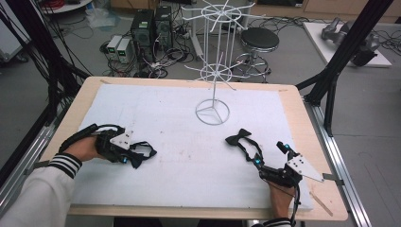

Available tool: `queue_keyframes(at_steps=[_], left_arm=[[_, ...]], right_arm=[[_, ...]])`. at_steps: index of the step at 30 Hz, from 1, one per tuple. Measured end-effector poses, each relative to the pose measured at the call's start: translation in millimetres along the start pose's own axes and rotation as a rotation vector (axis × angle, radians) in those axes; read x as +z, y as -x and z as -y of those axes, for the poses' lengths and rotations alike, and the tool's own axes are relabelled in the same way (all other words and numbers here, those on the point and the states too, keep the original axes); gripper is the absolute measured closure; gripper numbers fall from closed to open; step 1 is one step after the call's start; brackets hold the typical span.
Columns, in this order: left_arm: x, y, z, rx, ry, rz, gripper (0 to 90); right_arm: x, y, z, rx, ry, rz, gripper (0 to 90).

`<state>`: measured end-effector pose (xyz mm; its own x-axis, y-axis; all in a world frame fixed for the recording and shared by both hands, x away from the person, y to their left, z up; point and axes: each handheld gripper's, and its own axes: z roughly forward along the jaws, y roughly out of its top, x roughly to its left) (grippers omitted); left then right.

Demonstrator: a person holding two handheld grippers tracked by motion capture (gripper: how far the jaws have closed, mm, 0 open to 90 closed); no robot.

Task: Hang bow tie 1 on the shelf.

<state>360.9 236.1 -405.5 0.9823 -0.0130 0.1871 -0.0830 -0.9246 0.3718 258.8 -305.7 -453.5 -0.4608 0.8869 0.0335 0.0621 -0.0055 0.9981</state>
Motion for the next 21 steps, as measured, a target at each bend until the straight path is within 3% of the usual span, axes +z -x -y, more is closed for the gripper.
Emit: queue_keyframes(at_steps=[14,21], left_arm=[[1.0,0.2,-4.2,0.060,-0.004,0.008,54.1],[2.4,-2.4,-2.5,0.030,0.014,0.028,53.7]], right_arm=[[-0.1,-0.2,0.0,0.002,-0.002,0.002,3.8],[-0.1,-0.1,0.0,0.004,-0.002,0.002,3.8]])
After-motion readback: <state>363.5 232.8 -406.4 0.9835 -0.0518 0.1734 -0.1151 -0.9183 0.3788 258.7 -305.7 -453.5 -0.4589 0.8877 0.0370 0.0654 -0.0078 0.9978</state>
